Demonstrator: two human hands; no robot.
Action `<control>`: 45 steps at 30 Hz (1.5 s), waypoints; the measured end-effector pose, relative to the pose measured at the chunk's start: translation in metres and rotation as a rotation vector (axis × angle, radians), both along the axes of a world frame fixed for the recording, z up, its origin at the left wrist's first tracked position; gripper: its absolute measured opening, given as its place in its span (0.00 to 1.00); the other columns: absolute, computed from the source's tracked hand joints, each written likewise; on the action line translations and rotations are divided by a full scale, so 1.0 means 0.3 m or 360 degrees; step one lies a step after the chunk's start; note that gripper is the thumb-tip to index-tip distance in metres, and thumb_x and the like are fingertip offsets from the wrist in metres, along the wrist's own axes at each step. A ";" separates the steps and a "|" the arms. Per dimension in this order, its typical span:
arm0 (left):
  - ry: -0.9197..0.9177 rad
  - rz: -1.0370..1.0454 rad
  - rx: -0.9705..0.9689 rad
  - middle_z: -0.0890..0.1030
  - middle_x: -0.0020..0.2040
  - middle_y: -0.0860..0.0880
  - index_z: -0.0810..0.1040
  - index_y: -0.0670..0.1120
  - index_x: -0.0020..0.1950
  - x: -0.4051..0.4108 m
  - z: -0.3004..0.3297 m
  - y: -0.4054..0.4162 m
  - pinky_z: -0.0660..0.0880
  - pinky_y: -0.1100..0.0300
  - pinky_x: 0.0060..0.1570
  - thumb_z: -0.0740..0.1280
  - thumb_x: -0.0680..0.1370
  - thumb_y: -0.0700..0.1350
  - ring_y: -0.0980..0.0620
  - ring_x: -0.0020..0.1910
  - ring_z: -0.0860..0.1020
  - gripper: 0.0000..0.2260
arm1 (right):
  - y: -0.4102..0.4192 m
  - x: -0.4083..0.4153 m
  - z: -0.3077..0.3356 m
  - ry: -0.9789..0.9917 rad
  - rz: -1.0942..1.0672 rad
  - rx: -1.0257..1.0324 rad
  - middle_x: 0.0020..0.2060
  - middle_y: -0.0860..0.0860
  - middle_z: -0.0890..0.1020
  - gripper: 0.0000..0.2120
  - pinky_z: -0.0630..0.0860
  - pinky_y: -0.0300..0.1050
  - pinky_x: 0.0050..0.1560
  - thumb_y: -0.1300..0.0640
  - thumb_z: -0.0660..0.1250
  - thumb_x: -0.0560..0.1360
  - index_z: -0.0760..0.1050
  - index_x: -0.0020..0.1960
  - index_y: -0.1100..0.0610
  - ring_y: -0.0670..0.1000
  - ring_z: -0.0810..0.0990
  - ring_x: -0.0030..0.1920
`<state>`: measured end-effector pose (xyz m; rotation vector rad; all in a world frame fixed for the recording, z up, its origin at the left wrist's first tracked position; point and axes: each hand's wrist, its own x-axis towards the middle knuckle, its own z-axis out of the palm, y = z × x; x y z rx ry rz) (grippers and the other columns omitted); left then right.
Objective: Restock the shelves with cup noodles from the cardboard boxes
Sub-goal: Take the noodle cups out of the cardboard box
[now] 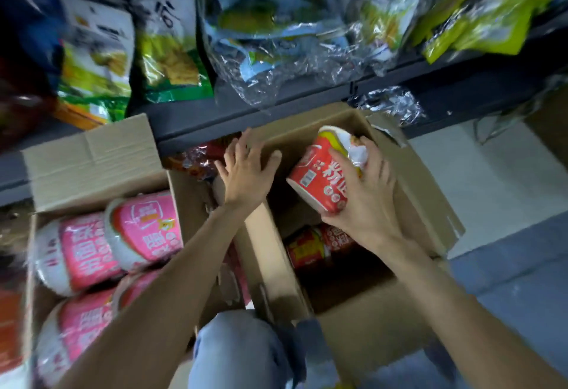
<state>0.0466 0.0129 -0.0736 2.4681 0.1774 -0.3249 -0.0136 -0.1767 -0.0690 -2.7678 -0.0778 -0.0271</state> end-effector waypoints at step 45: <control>-0.1468 0.0342 -0.0428 0.65 0.72 0.47 0.58 0.50 0.75 0.257 0.998 0.187 0.71 0.54 0.58 0.61 0.80 0.50 0.50 0.65 0.70 0.25 | 0.275 0.431 0.970 -0.0531 0.0268 0.1101 0.71 0.49 0.68 0.31 0.66 0.39 0.64 0.63 0.64 0.77 0.57 0.76 0.53 0.47 0.67 0.69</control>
